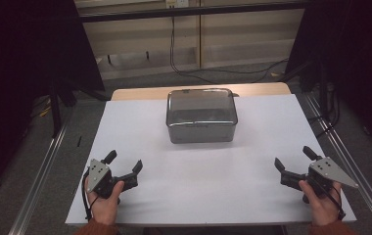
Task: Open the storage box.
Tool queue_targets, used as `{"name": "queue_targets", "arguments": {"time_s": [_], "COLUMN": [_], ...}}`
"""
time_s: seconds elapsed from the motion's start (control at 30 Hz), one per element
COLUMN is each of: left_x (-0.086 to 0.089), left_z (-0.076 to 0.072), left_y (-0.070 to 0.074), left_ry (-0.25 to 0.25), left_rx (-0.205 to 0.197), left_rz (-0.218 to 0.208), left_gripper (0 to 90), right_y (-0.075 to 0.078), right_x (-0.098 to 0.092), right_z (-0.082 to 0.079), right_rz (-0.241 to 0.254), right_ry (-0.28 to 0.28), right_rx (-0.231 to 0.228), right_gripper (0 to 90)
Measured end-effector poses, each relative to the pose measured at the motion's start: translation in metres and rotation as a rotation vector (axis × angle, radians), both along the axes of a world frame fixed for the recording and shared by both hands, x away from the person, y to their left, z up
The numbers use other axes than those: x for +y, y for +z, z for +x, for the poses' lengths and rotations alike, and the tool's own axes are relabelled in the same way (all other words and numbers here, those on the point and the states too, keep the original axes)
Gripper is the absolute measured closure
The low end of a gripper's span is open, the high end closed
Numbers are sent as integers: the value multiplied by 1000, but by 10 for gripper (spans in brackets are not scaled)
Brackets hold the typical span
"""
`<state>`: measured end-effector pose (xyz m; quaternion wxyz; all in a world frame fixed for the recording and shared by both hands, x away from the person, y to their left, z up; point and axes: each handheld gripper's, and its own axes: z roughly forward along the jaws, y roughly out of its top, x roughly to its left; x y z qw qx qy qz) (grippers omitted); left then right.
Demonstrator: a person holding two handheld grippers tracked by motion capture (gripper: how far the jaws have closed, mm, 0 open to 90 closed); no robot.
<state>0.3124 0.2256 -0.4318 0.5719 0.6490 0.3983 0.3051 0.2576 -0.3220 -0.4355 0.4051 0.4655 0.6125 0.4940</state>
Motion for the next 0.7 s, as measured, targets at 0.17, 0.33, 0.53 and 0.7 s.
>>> {"name": "queue_targets", "arguments": {"time_s": [0.17,0.33,0.53,0.7], "left_x": [0,0,0,1], "left_z": [1,2,1,1], "left_y": [0,0,0,0], "left_ry": [16,20,37,36], "left_rx": [13,22,29,39], "left_rz": [-8,-10,-8,-9], "left_gripper": [29,29,31,31], "right_y": [-1,-2,-3,-2], "right_x": [2,3,7,12], "right_z": [2,3,5,6], "right_rz": [-7,12,11,32], "right_ry": [9,36,74,99], "right_rx": [7,23,36,39], "right_gripper": [10,8,8,5]}}
